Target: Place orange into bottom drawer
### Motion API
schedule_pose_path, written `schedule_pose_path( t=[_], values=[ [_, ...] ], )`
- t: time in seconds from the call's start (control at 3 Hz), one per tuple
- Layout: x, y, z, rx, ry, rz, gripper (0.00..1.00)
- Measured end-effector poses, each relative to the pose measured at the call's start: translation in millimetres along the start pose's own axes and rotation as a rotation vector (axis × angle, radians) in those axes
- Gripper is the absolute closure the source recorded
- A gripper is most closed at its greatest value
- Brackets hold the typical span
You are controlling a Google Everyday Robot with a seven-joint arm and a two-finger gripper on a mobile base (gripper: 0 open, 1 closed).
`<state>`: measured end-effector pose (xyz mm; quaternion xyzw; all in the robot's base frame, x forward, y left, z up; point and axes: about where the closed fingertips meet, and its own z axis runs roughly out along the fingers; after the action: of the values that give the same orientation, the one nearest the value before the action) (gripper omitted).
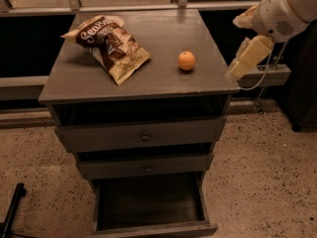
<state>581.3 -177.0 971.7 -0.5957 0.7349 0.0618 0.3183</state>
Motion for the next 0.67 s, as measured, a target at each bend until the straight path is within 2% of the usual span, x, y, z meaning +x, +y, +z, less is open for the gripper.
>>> schedule_pose_path(
  t=[0.33, 0.67],
  values=[
    [-10.6, -31.1, 41.2, -0.006, -0.103, 0.071, 0.0],
    [-17.9, -52.8, 77.8, 0.0, -0.167, 0.143, 0.0]
  ],
)
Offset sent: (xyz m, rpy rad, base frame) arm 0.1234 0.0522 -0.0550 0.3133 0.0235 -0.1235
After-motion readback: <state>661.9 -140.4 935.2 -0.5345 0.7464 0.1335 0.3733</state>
